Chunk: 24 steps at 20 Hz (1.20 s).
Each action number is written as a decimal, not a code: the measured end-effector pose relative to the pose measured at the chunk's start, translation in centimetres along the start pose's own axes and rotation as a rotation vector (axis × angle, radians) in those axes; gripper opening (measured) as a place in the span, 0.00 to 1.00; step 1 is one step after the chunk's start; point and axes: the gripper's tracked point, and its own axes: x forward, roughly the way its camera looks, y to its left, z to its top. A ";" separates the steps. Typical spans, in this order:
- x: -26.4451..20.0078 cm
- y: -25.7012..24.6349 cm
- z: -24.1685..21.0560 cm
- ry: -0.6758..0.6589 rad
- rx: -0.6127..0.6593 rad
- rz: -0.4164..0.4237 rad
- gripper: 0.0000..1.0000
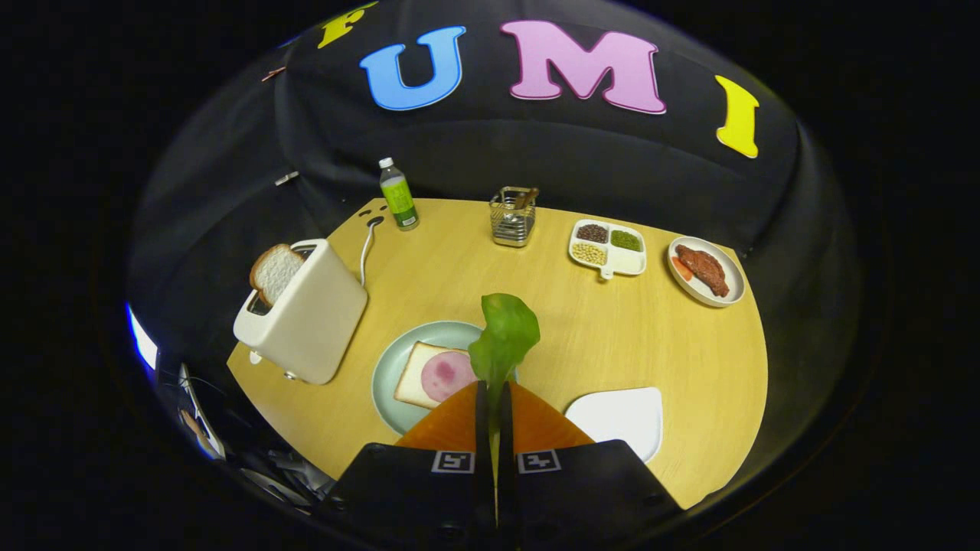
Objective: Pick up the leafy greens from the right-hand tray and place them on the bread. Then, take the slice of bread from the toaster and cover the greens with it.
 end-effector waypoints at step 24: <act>10.1 5.9 -3.7 0.106 -0.092 -0.037 0.31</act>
